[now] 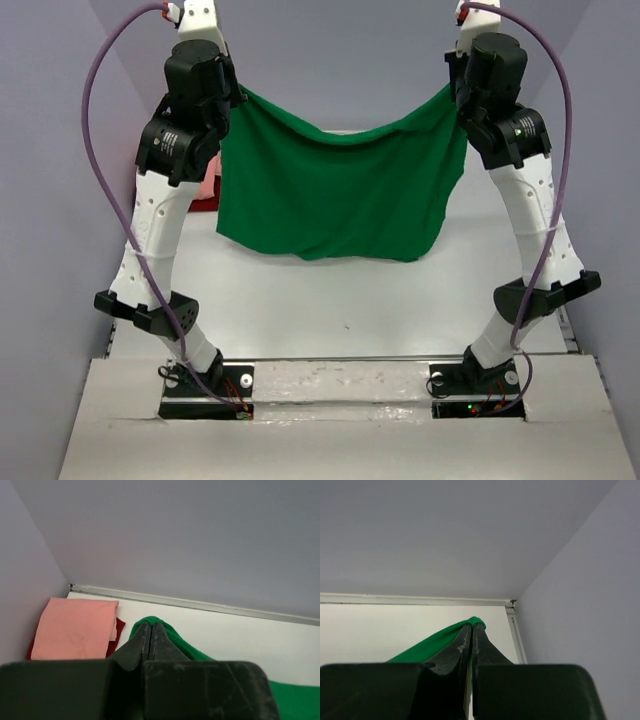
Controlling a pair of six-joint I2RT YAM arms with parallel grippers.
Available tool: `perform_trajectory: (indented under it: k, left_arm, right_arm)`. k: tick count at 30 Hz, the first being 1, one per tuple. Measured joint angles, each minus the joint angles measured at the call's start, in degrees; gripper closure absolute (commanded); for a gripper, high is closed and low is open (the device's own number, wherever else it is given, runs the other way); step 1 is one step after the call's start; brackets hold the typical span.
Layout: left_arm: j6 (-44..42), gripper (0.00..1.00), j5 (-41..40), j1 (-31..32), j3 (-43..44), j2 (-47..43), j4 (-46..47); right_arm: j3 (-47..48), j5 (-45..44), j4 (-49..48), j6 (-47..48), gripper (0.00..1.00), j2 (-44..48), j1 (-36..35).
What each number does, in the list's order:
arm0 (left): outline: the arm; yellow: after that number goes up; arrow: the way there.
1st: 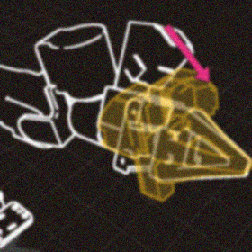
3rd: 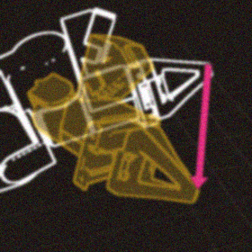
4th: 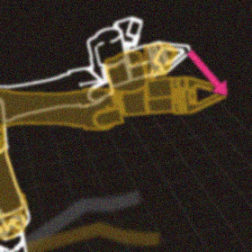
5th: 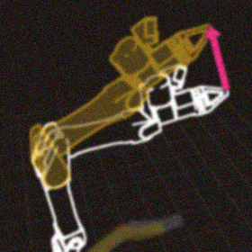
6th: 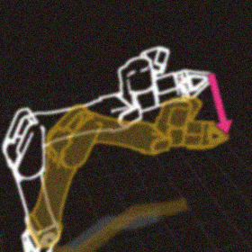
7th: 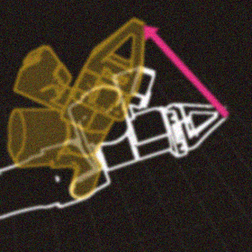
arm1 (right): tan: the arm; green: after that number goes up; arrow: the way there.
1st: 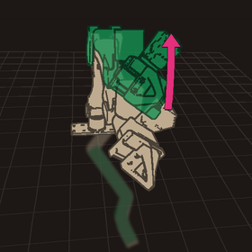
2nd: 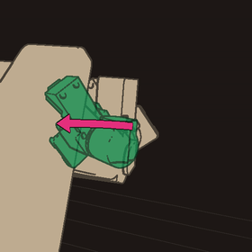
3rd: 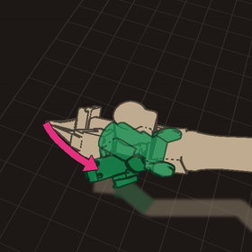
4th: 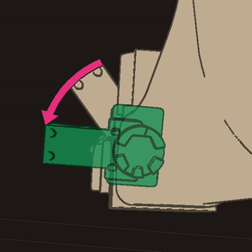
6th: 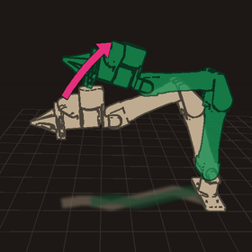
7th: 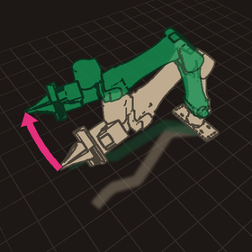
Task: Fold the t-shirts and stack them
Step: Flatten out the tshirt
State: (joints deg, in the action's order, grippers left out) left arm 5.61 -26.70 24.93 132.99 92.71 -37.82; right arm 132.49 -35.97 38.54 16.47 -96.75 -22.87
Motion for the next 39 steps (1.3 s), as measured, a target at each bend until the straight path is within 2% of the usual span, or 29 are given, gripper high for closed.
perform_trajectory:
  k: [3, 6, 10, 13, 17, 20, 25, 30, 34, 39]
  left_arm:
    - [0.0, 1.00, 0.2, -0.4, -2.8, -0.5, -0.2]
    - [0.0, 1.00, -0.1, -0.2, -7.0, -5.0, -0.6]
    - [-0.7, 1.00, -4.3, 3.7, -13.2, -15.9, -1.3]
    - [-1.2, 1.00, -7.3, 7.2, -13.7, -22.6, -0.9]
    - [-1.3, 1.00, -11.1, 8.1, -13.6, -29.0, -0.2]
    - [-1.3, 1.00, -11.7, 8.4, -12.9, -29.7, 0.8]
    - [-2.2, 1.00, -11.9, 8.4, -11.5, -23.7, 0.5]
    - [-2.7, 1.00, -10.5, 8.2, -3.9, -11.4, 0.9]
    - [-2.5, 1.00, -6.1, 6.2, 0.2, -2.1, 0.9]
    - [-1.7, 1.00, -2.0, 3.4, 0.5, 1.6, -0.3]
  right_arm:
    - [-2.1, 1.2, 1.1, -0.7, 1.00, 0.5, 0.7]
    - [-6.6, 1.1, 1.5, -0.7, 1.00, 5.9, -0.2]
    - [-13.2, -5.0, -0.3, 3.0, 1.00, 17.3, -9.1]
    - [-14.1, -9.7, -2.5, 6.6, 1.00, 24.9, -17.6]
    - [-15.6, -15.8, -6.8, 10.5, 1.00, 30.7, -19.0]
    - [-15.8, -18.0, -9.5, 12.4, 1.00, 32.2, -20.2]
    - [-15.6, -19.6, -10.8, 13.7, 1.00, 28.6, -20.7]
    - [-10.9, -18.5, -10.8, 14.3, 1.00, 17.4, -19.7]
    - [-6.2, -14.1, -10.7, 13.5, 1.00, 6.6, -14.5]
    - [-3.3, -8.0, -6.7, 9.0, 1.00, 0.2, -9.0]
